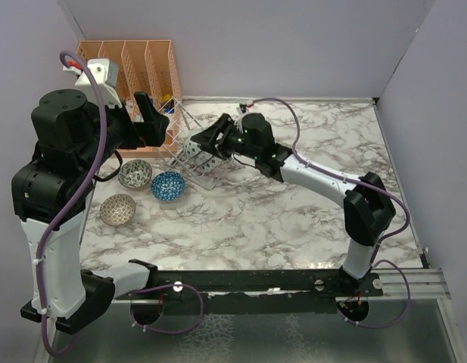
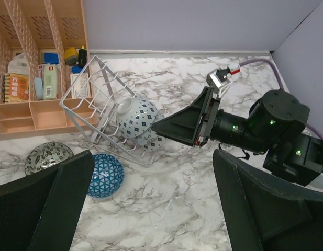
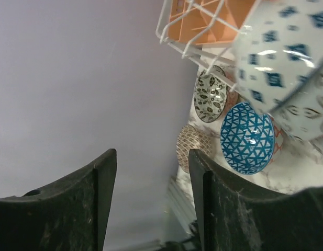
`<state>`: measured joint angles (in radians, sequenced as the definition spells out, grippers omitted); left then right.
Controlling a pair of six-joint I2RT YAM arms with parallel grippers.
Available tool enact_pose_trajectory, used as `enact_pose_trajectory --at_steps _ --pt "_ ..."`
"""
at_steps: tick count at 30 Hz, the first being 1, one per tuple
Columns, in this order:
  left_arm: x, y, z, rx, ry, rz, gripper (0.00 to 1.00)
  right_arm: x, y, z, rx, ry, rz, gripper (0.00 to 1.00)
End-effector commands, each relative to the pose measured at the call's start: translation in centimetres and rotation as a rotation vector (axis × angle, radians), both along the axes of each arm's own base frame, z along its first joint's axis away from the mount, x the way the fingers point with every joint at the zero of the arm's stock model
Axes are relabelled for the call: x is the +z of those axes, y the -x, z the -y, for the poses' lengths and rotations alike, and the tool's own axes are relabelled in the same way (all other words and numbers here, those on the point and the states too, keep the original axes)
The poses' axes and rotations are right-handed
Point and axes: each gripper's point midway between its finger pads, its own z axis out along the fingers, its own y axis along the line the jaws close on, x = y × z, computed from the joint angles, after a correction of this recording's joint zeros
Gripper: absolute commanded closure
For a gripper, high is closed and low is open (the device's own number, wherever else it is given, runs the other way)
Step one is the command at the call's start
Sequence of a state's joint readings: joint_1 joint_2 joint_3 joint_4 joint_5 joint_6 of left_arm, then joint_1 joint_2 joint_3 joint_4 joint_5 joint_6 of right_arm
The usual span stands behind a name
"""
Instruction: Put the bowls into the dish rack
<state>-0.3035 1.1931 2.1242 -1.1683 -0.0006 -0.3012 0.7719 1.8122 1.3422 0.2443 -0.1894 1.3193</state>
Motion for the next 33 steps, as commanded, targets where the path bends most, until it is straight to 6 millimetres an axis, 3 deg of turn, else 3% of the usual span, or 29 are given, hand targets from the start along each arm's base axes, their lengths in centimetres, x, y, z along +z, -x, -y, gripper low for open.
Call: enact_pose_trajectory --at_steps 1,4,8,12,18,23,30,33 --pt "1.0 0.7 -0.4 0.021 0.026 0.034 0.01 -2.7 4.8 -2.7 0.348 0.417 0.271 0.42" --pt "0.6 0.7 -0.5 0.028 0.030 0.026 0.01 -3.2 7.1 -5.6 0.515 0.539 0.435 0.41" --pt "0.4 0.7 -0.5 0.034 0.041 0.021 0.01 -4.2 11.5 -9.8 0.738 0.588 0.631 0.40" --pt "0.5 0.7 -0.6 0.046 0.054 0.020 0.01 -6.5 14.3 -12.2 0.908 0.625 0.744 0.40" --pt "0.3 0.6 -0.2 0.042 0.090 0.008 0.01 -11.1 12.3 -13.6 0.900 0.763 0.839 0.40" --pt "0.1 0.6 0.0 0.043 0.111 -0.002 0.01 -13.6 10.8 -13.6 0.894 0.841 0.907 0.40" --pt "-0.6 0.1 0.5 0.029 0.114 -0.021 0.01 -15.3 10.0 -14.3 0.885 0.851 0.981 0.41" --pt "-0.7 -0.1 0.6 0.028 0.111 -0.022 0.01 -15.8 10.6 -14.8 0.924 0.819 0.999 0.42"
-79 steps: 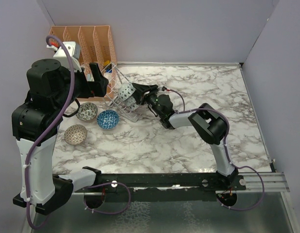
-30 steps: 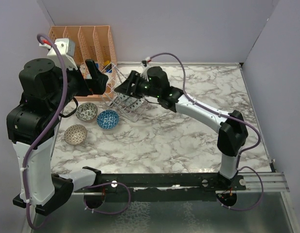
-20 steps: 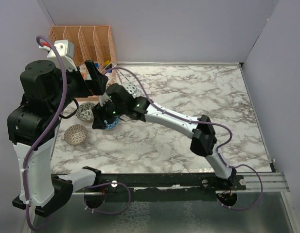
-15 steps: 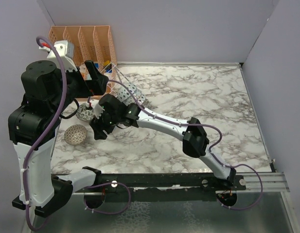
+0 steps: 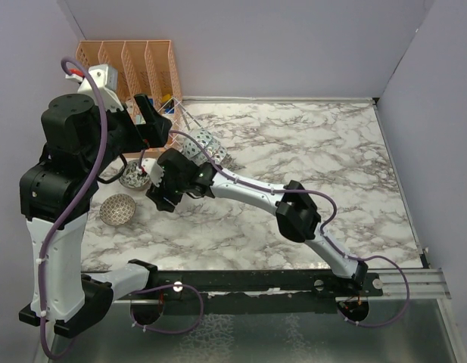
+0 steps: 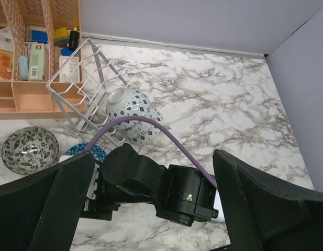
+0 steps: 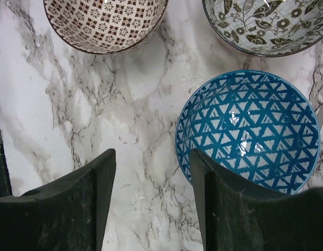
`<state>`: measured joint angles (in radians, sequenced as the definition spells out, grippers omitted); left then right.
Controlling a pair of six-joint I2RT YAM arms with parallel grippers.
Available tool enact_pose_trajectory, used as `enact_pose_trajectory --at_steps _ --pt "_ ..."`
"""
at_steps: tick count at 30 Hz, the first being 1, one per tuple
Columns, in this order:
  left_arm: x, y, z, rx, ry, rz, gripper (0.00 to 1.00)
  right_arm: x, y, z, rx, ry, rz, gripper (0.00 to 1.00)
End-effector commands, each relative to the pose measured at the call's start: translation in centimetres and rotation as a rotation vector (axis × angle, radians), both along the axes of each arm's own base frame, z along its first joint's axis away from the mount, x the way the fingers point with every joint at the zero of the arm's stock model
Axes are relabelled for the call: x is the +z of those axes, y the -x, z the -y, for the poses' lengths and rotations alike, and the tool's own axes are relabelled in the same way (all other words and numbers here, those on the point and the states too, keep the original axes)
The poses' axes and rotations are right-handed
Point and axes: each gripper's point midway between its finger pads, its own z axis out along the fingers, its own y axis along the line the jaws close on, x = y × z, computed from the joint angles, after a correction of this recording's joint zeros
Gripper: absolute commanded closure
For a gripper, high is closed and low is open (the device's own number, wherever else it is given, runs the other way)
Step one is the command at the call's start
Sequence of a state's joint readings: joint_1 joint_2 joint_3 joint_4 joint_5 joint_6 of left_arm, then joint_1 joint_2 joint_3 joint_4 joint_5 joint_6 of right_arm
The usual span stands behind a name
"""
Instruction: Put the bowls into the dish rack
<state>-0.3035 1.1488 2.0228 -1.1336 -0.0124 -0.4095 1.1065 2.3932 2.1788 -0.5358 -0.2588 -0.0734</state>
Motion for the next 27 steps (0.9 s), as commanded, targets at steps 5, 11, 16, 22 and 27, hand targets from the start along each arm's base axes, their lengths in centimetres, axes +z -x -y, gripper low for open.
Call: enact_pose_trajectory --at_steps 5,11,16,22,27 --pt "0.4 -0.3 0.1 -0.005 0.000 0.028 0.01 -3.4 -0.8 -0.9 0.025 0.026 0.076 0.47" --pt "0.2 -0.6 0.2 -0.009 -0.010 0.028 0.01 -5.4 -1.5 -0.6 0.003 0.061 0.099 0.50" --pt "0.2 -0.7 0.1 -0.009 -0.022 0.027 0.01 -6.1 -1.7 -0.7 -0.016 0.066 0.098 0.58" --pt "0.1 -0.7 -0.1 -0.005 -0.035 0.030 0.01 -5.1 -3.1 -0.4 -0.094 0.041 0.141 0.77" --pt "0.0 -0.5 -0.3 0.001 -0.043 0.034 0.01 -4.6 -2.9 -0.6 -0.086 0.029 0.143 0.97"
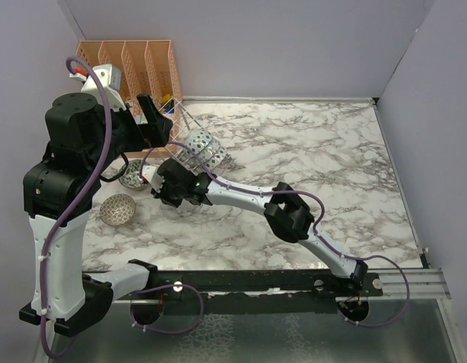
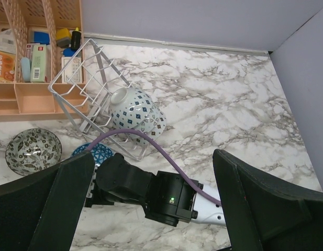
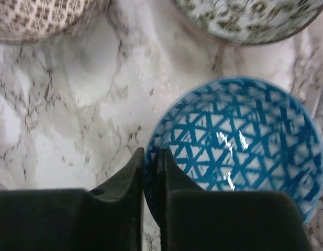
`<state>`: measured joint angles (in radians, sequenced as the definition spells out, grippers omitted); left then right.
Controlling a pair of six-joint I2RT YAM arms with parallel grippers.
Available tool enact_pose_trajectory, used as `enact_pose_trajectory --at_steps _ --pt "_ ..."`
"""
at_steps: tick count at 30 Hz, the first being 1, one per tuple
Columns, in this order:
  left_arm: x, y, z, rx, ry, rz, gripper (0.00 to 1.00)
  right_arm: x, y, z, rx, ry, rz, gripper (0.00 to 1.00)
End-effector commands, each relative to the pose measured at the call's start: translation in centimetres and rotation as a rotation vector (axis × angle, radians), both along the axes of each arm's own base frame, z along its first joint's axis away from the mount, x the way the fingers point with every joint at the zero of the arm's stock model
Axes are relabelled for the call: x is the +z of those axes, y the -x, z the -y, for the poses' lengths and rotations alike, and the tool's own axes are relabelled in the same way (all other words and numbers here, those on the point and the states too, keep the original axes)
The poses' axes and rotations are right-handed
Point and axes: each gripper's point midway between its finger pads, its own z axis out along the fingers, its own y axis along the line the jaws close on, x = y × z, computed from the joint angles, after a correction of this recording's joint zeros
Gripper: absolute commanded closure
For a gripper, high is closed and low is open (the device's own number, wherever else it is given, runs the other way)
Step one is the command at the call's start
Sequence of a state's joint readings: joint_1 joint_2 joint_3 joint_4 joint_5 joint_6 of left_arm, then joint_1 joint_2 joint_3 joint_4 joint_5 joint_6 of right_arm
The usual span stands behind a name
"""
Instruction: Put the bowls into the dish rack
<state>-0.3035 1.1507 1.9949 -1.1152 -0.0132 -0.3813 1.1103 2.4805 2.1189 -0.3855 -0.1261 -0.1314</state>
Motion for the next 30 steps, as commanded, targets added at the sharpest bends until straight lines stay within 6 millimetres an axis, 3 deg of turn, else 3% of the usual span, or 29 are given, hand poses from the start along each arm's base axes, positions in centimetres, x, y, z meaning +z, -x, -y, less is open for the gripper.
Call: enact_pose_trajectory --at_steps 1,5,9,13,20,30 --pt "0.6 0.1 -0.4 0.008 -0.013 0.037 0.01 1.5 0.1 -0.2 -0.012 -0.029 0.016 0.99" --pt "1.1 0.5 -0.5 0.010 -0.013 0.052 0.01 5.2 1.8 -1.2 0.046 -0.142 -0.035 0.99" --pt "1.8 0.6 -0.7 0.015 -0.010 0.070 0.01 11.0 4.8 -2.7 0.140 -0.292 -0.158 0.99" --pt "2.1 0.6 -0.7 0.018 -0.006 0.081 0.01 16.3 7.3 -2.8 0.195 -0.425 -0.281 0.99" --pt "3.1 0.2 -0.6 0.016 -0.005 0.098 0.01 22.8 8.7 0.5 0.186 -0.630 -0.502 0.99" --pt "4.2 -0.1 -1.6 0.065 -0.032 0.136 0.01 28.9 6.8 6.2 0.143 -0.793 -0.624 0.99"
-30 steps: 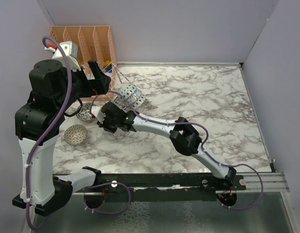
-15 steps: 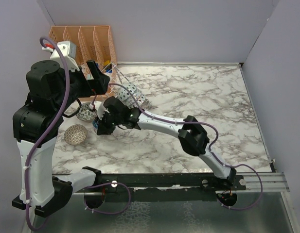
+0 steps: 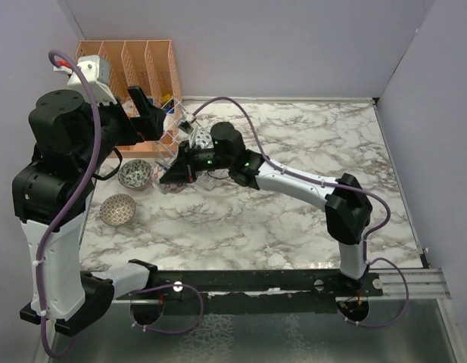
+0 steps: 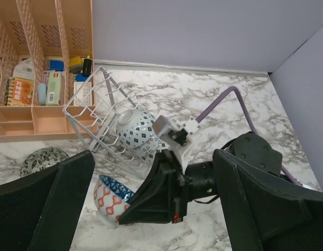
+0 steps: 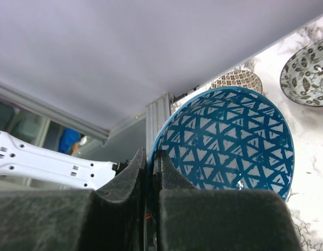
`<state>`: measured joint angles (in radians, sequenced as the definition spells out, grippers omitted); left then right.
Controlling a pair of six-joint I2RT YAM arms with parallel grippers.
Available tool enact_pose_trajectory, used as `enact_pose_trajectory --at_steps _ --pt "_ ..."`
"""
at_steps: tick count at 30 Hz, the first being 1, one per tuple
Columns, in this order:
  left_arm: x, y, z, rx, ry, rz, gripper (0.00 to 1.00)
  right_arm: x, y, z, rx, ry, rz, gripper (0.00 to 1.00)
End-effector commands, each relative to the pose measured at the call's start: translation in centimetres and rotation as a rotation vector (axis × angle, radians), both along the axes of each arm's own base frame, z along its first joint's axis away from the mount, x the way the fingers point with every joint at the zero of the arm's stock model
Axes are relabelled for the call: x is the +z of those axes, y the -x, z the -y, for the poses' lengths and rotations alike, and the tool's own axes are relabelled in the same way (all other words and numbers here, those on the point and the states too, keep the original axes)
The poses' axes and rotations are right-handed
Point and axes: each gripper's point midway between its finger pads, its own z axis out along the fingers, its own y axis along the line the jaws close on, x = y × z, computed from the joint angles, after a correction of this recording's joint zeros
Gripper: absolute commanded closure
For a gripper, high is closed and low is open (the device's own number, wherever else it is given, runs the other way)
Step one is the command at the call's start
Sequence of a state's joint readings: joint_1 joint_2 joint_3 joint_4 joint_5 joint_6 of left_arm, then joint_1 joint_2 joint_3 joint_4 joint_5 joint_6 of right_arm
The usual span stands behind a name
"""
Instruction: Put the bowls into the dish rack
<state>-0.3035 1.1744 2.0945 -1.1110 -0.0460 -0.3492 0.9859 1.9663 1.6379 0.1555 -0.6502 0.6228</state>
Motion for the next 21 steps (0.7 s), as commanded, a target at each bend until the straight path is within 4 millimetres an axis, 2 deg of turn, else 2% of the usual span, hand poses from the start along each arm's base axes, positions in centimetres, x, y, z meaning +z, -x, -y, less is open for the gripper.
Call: enact_pose_trajectory --at_steps 1,8,17,21 --pt "1.4 -0.3 -0.9 0.043 -0.016 0.055 0.01 7.0 0.2 2.5 0.026 -0.180 -0.016 0.99" --pt "2.9 -1.5 -0.7 0.048 -0.010 0.135 0.02 8.5 -3.3 6.2 -0.050 -0.280 -0.087 0.99" --pt "2.1 -1.9 0.3 0.008 0.002 0.102 0.03 12.6 -9.0 9.5 -0.229 -0.575 -0.251 0.99" --pt "1.0 -1.7 0.7 -0.021 -0.002 0.076 0.02 12.3 -12.4 10.2 -0.329 -0.687 -0.367 0.99"
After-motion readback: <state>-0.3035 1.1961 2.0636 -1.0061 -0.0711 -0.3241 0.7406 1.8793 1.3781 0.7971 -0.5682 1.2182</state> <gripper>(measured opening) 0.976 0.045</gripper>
